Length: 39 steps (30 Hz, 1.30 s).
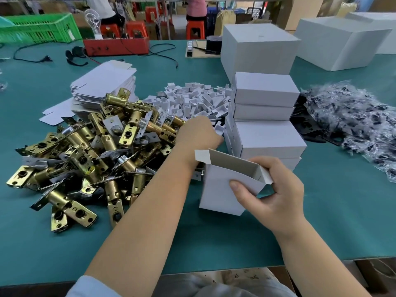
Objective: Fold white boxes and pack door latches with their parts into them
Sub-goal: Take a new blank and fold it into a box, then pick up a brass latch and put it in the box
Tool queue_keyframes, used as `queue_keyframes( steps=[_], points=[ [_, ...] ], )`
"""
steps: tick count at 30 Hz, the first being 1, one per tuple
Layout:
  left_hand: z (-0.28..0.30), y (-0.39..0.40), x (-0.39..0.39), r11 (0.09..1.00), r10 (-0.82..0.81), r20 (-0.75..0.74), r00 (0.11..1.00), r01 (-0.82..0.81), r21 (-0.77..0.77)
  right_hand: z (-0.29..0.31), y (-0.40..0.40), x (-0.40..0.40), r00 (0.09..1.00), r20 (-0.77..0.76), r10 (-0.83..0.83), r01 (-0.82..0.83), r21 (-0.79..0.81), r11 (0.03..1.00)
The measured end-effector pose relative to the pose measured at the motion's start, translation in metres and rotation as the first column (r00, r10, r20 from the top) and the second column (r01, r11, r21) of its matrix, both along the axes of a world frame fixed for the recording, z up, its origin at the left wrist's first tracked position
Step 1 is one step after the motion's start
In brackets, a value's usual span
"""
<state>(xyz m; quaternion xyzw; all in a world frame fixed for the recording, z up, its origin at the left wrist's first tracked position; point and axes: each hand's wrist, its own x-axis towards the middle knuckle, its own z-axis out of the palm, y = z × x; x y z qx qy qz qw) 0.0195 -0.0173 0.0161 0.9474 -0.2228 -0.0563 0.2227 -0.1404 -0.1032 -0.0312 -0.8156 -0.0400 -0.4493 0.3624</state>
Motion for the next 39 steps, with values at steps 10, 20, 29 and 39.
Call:
queue_keyframes(
  steps=[10, 20, 29, 39],
  points=[
    [0.066, 0.064, -0.053, 0.385, 0.037, -0.052, 0.998, -0.063, -0.921, 0.002, 0.007, 0.003, 0.993, -0.096, -0.069, 0.064, -0.049, 0.997],
    [0.064, 0.053, -0.102, 0.677, 0.117, 0.244, 0.963, 0.103, -0.729, 0.002, 0.012, 0.005, 0.990, -0.120, -0.072, 0.073, -0.003, 0.997],
    [0.043, 0.050, -0.121, 0.734, 0.231, 0.550, 0.802, 0.228, -0.640, 0.006, 0.012, 0.003, 0.981, -0.163, -0.101, 0.111, 0.054, 0.992],
    [0.038, 0.046, -0.117, 0.780, 0.223, 0.634, 0.740, 0.255, -0.571, 0.003, 0.010, 0.006, 0.979, -0.171, -0.113, 0.125, 0.060, 0.990]
  ],
)
